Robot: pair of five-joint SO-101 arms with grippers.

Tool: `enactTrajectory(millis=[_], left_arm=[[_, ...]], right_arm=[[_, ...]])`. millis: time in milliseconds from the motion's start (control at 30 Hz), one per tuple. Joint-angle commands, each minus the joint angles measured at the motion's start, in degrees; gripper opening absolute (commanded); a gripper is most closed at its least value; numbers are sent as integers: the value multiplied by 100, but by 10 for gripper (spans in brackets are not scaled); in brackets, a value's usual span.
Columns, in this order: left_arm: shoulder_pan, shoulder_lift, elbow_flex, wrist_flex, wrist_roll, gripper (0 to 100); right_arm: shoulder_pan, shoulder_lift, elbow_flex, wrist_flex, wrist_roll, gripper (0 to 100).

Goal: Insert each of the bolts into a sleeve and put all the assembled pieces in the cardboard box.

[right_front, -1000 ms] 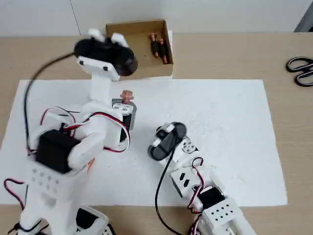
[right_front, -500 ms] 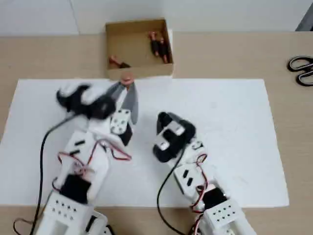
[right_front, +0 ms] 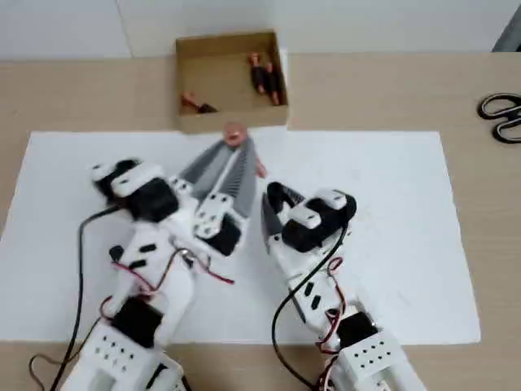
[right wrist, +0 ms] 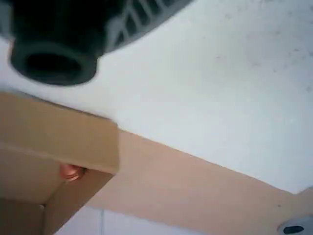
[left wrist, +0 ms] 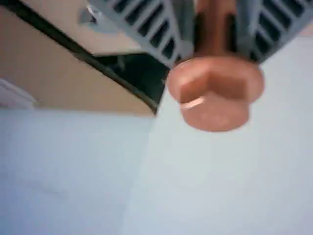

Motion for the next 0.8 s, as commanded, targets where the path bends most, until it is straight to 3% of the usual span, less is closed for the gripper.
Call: enactTrajectory(millis=[0,167,333,567,767], left_arm=[[97,730,-479,-141,44,6],[79,1486,-1209,-123,-70,6],[88,1284,-1385,-79,-1081,6],[79,756,-1393,870,-1090,6],[79,686,-1218,932,-677,6]], right_arm=[[13,-84,18,-154,-62,5],[-145,-92,18,-154,-62,5],[-189,-92,9,-163,-35,5],[-189,-92,26,-127,-26,5],[-189,-92,26,-163,492,5]])
